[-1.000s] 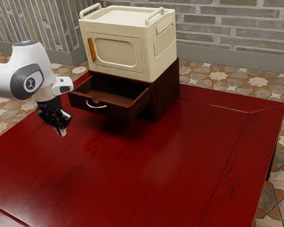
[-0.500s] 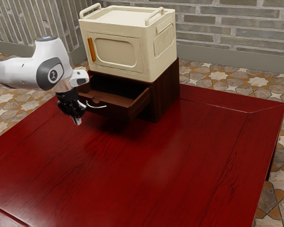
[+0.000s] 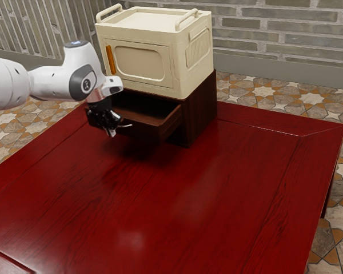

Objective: Push the drawer handle with one arm to close the drawer

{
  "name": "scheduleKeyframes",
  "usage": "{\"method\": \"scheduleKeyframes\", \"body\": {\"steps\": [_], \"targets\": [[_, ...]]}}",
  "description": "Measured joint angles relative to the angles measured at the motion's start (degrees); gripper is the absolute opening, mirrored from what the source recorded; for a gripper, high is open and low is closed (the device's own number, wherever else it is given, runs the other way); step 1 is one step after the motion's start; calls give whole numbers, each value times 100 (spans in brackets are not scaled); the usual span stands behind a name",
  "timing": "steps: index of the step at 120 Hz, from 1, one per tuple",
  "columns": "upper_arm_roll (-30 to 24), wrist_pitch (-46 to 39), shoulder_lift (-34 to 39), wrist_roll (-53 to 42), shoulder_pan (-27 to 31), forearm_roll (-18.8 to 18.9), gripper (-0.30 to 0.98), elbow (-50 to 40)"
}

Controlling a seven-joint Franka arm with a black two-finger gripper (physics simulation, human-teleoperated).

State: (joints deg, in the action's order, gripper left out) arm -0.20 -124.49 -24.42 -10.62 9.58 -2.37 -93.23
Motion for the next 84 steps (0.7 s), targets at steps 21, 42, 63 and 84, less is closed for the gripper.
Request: {"method": "scheduleKeyframes", "body": {"steps": [21, 42, 63, 84], "targets": [[-43, -183, -411, -115, 1, -55, -4, 500], [-72, -261, -700, -217, 0, -74, -4, 1009], [-203, -386, -1056, -308, 34, -77, -4, 1460], [-273, -463, -1320, -404, 61, -79, -4, 1909]]}}
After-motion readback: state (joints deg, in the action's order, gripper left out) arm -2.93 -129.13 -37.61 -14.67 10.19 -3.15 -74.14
